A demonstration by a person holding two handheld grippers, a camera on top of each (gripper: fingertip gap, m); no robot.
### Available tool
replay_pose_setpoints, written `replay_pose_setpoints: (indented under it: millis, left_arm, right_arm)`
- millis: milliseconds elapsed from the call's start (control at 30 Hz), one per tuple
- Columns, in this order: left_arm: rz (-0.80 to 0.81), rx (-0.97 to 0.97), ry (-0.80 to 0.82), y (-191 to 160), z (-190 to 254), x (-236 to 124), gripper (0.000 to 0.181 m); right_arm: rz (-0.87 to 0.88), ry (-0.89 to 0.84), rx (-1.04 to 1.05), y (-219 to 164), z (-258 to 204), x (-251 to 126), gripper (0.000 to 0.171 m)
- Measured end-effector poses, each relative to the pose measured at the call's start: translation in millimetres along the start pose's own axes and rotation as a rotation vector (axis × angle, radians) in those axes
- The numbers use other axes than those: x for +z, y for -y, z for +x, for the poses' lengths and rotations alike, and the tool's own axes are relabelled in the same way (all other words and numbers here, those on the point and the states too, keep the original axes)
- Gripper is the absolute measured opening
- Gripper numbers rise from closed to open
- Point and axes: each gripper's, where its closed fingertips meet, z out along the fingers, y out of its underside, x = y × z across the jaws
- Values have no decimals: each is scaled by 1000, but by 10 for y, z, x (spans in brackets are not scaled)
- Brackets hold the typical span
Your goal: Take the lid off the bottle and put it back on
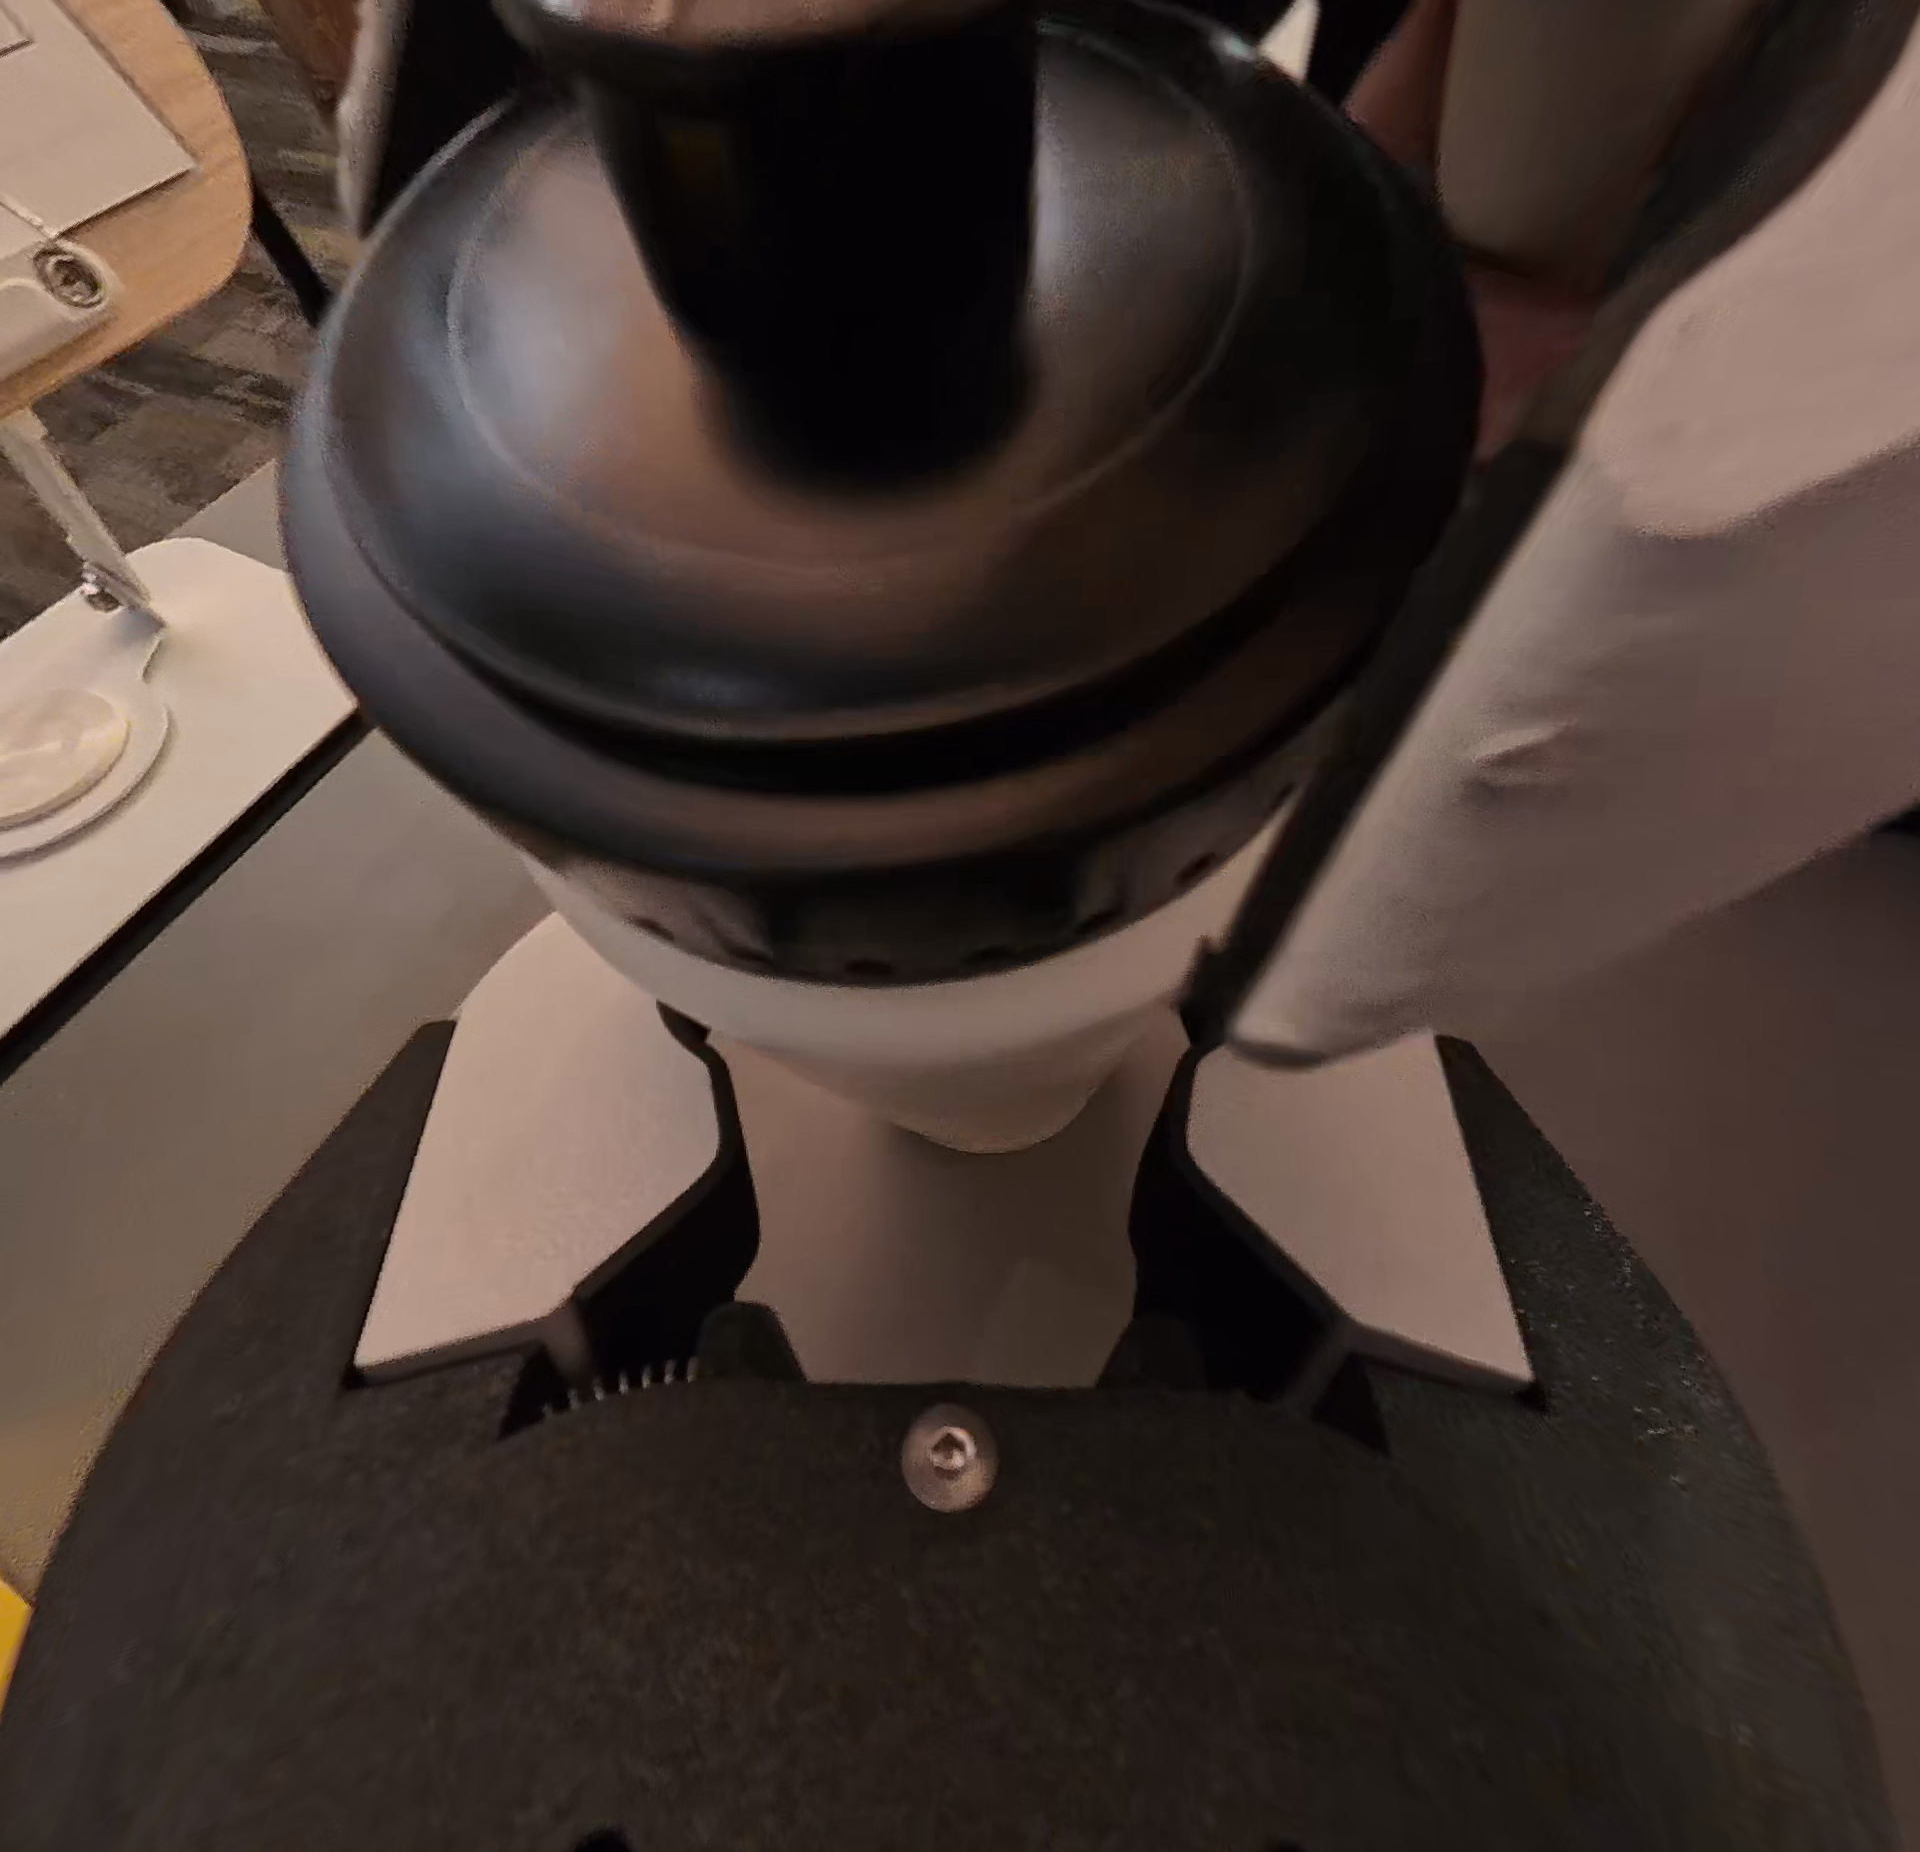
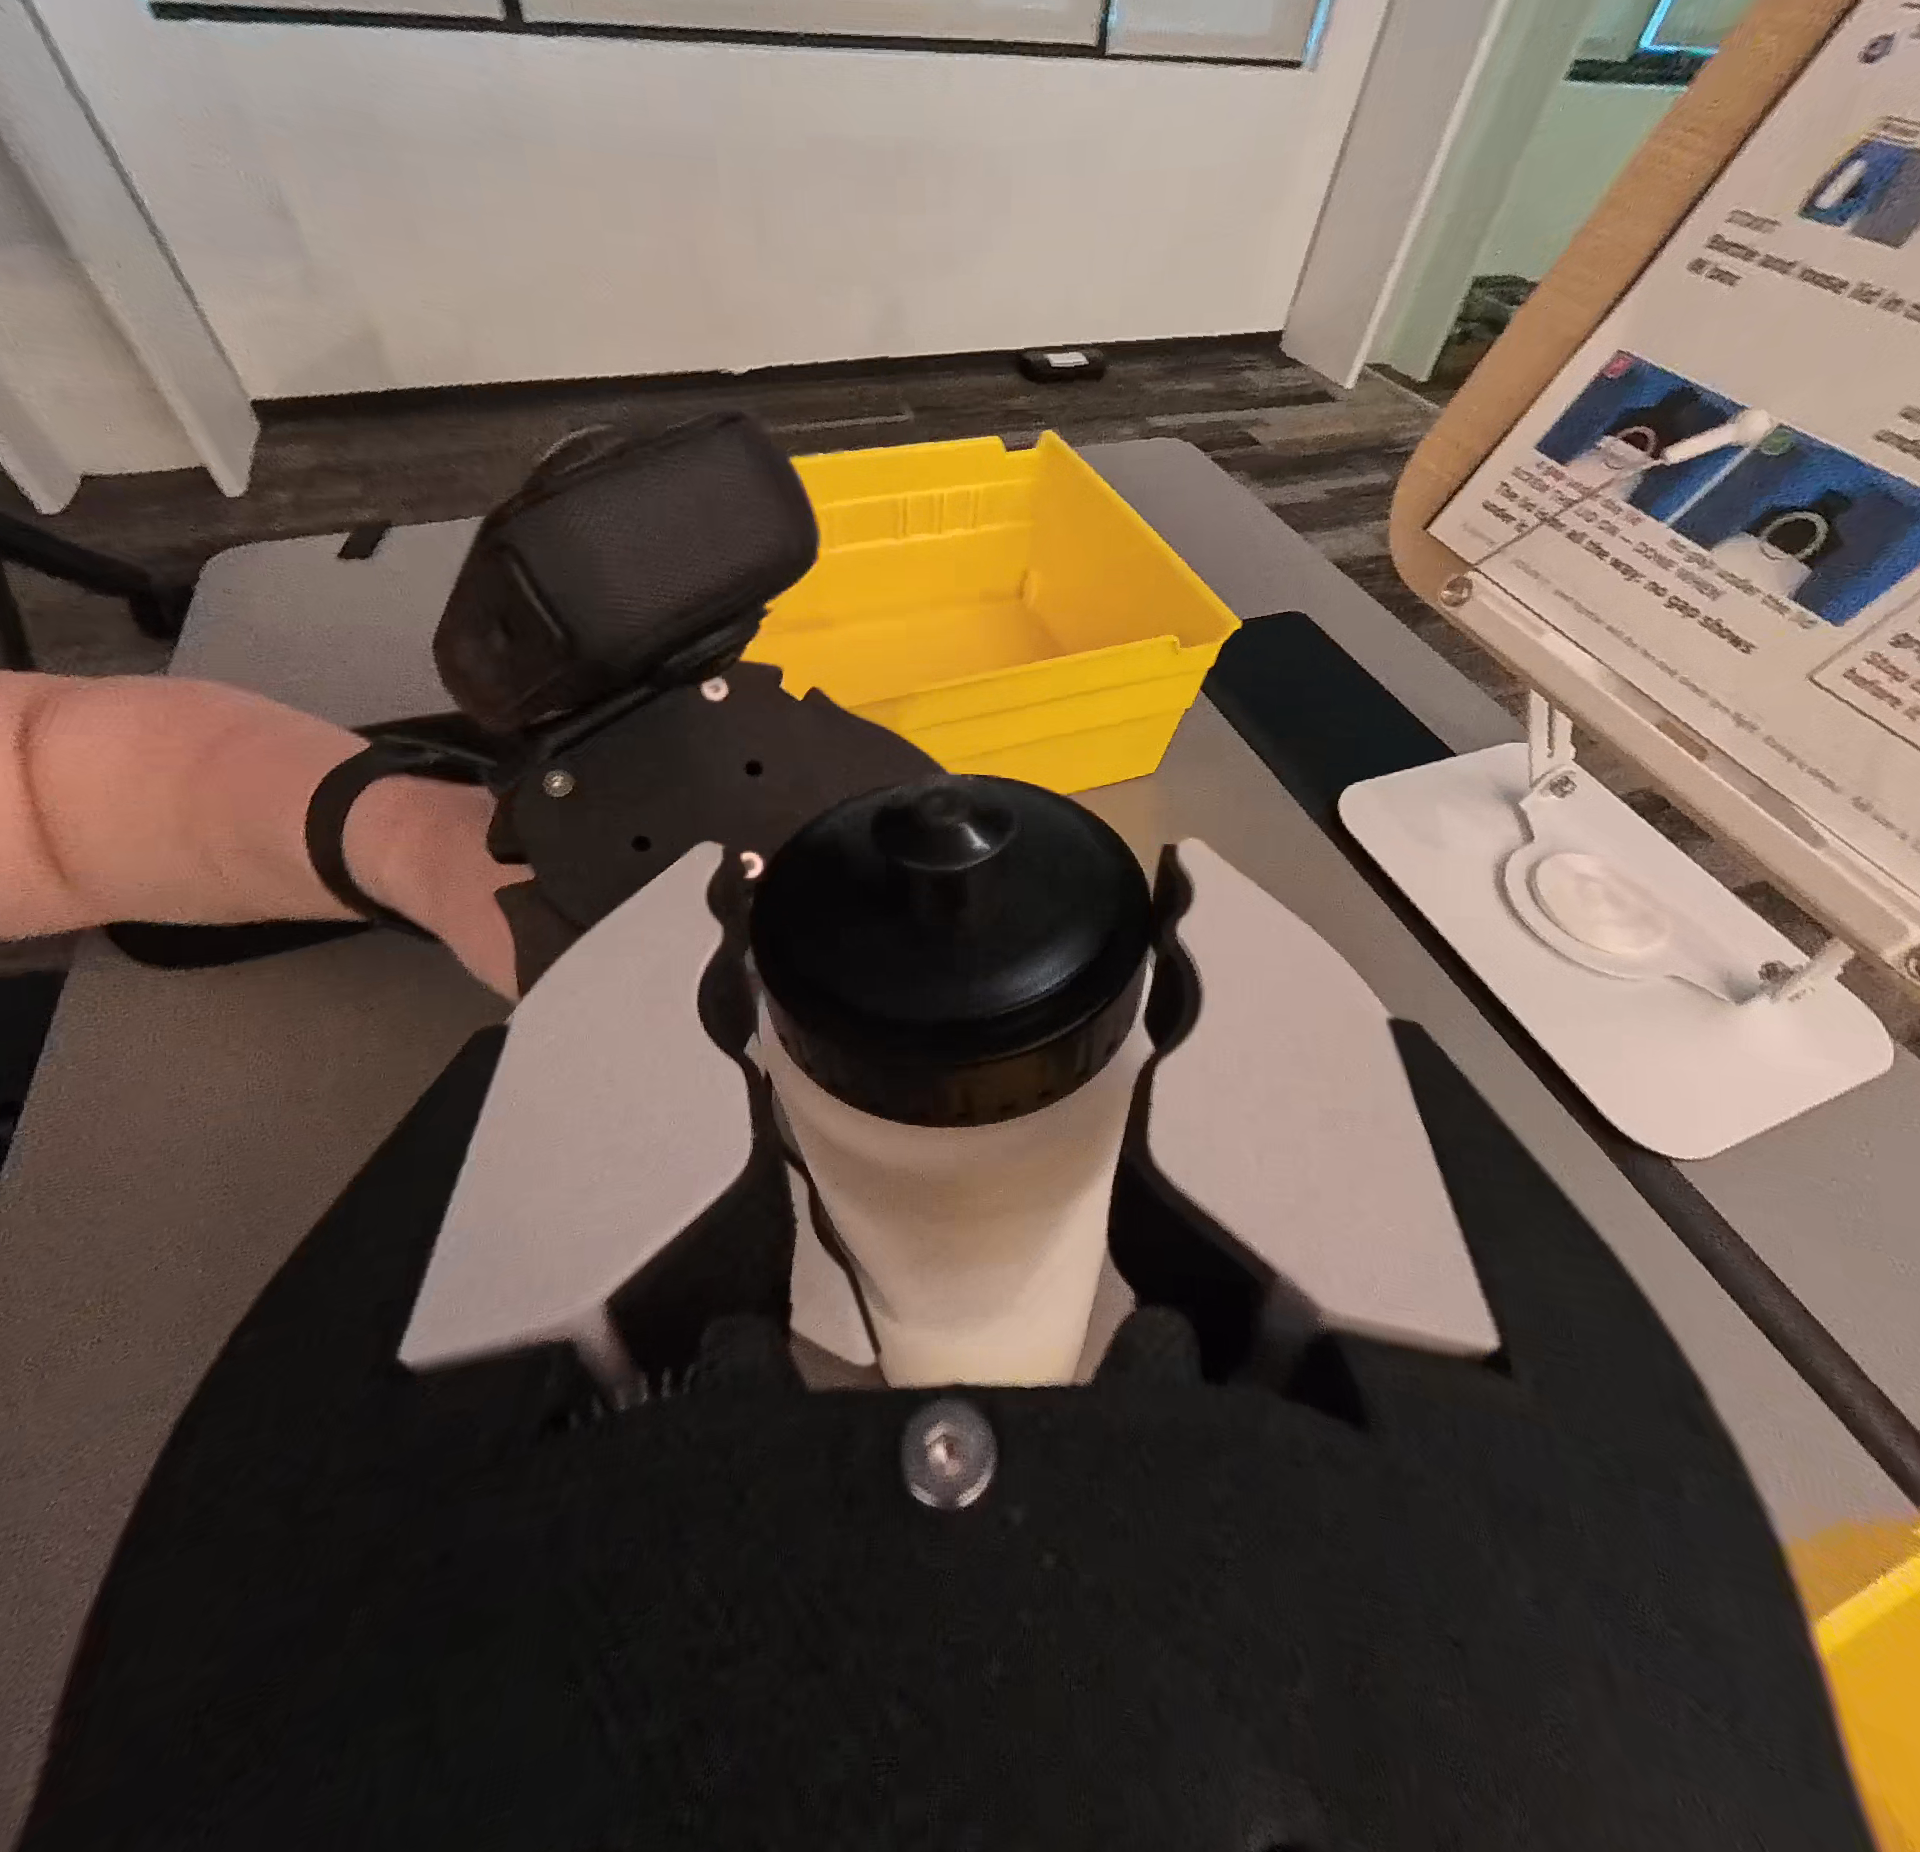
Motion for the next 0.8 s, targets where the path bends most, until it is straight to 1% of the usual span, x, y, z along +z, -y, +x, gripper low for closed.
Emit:
replay_pose_setpoints:
  millis: [100, 200, 300, 400, 500, 667, 733, 800]
  left_arm:
    - [3, -35, 11, -3, -34, -4, 90]
    - [-3, -44, -11, -5, -16, -10, 91]
    - [16, -107, -68, 48, 14, -52, 90]
    - [17, -158, -109, 68, 18, -89, 89]
    - [3, -192, -120, 36, -1, -81, 89]
    - [5, -206, -136, 21, -2, -70, 89]
    - [31, -183, -141, 51, 9, -75, 89]
    - [79, -132, -151, 96, 37, -70, 89]
  right_arm:
    - [21, -114, 23, 18, 57, 42, 76]
    - [6, -117, 79, 6, 87, 27, 75]
    - [47, -24, 292, -14, 211, -37, 75]
    - [44, 102, 508, -111, 319, -86, 75]
    - [38, 180, 624, -203, 376, -67, 75]
    - [41, 187, 635, -222, 386, -44, 75]
    - [57, 186, 571, -160, 350, -59, 75]
    - [61, 185, 443, -76, 271, -88, 75]
